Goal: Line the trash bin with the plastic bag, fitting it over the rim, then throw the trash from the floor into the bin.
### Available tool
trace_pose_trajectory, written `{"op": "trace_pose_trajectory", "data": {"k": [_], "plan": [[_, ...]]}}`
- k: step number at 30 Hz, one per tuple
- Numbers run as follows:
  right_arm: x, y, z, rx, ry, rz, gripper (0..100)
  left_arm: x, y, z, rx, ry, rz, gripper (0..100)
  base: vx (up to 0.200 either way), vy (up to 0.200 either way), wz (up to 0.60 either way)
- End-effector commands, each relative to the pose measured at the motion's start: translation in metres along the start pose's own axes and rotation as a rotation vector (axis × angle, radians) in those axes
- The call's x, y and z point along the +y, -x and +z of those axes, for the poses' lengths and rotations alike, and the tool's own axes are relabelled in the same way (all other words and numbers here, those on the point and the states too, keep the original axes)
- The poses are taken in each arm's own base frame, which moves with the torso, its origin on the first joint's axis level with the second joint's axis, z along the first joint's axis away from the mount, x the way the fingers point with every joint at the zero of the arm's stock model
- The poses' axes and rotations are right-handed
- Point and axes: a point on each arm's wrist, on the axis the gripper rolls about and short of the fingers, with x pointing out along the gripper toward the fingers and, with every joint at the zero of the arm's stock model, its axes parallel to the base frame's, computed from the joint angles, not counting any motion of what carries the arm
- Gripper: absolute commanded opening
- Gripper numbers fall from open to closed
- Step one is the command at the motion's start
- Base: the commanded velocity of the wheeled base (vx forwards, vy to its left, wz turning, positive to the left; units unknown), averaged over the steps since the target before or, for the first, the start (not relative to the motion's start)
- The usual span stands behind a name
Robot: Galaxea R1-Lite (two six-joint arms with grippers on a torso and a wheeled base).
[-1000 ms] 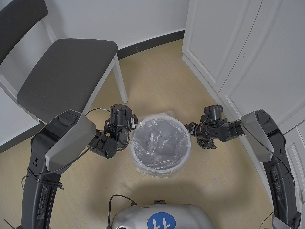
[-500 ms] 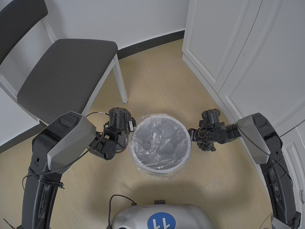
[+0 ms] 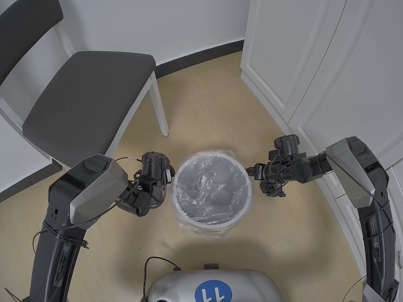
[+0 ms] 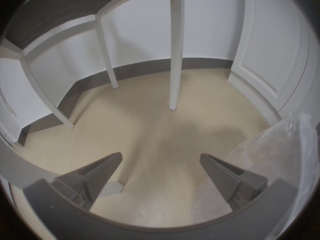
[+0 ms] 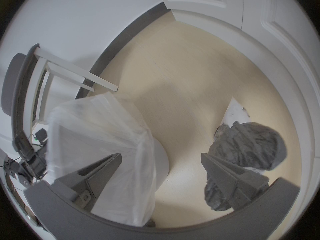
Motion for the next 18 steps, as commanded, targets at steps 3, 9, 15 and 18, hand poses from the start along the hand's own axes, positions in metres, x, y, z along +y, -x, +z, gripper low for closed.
{"op": "trace_pose_trajectory", "data": {"k": [3, 9, 15, 18], "plan": [[0.001, 0.017, 0.014, -0.038, 0.007, -0.001, 100, 0.012, -0.014, -0.030, 0.055, -0.021, 0.035, 100, 0.000, 0.000, 0.00], [0.009, 0.034, 0.023, -0.067, 0.017, 0.008, 100, 0.017, -0.011, -0.021, 0.046, 0.031, 0.044, 100, 0.000, 0.000, 0.00], [0.043, 0.050, 0.014, -0.118, 0.067, 0.050, 100, 0.021, 0.010, 0.010, 0.001, 0.082, 0.033, 100, 0.000, 0.000, 0.00], [0.074, 0.054, -0.013, -0.125, 0.180, 0.065, 100, 0.024, 0.029, 0.030, -0.050, 0.095, 0.019, 100, 0.000, 0.000, 0.00]]}}
